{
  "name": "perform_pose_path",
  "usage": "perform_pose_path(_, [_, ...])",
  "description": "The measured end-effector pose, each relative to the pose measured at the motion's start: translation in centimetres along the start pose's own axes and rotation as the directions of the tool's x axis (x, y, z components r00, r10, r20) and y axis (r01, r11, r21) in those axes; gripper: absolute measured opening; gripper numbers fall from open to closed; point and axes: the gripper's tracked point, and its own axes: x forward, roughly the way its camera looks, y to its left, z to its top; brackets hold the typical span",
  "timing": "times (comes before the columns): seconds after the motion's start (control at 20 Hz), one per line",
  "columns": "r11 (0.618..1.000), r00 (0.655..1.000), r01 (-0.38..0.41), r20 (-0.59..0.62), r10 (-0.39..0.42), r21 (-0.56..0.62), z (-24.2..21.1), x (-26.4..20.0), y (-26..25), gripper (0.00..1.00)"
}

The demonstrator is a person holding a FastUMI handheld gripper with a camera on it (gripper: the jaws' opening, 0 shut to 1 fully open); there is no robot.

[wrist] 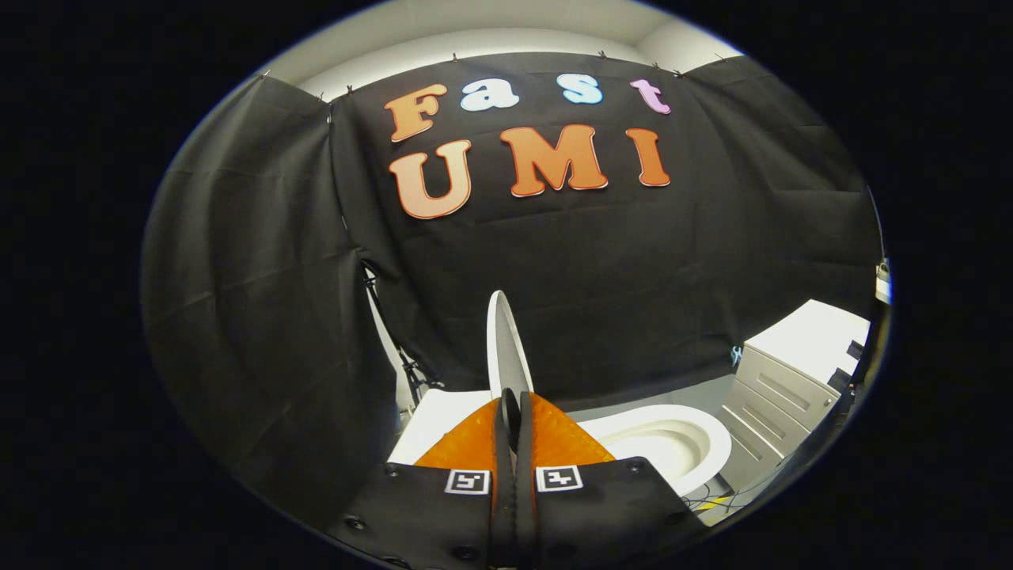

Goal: Open the toilet lid.

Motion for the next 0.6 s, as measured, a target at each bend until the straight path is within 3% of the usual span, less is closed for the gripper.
perform_pose_path(0.6, [0.993, 0.994, -0.098, -0.052, 0.095, -0.061, -2.9, 0.3, 6.8, 0.08])
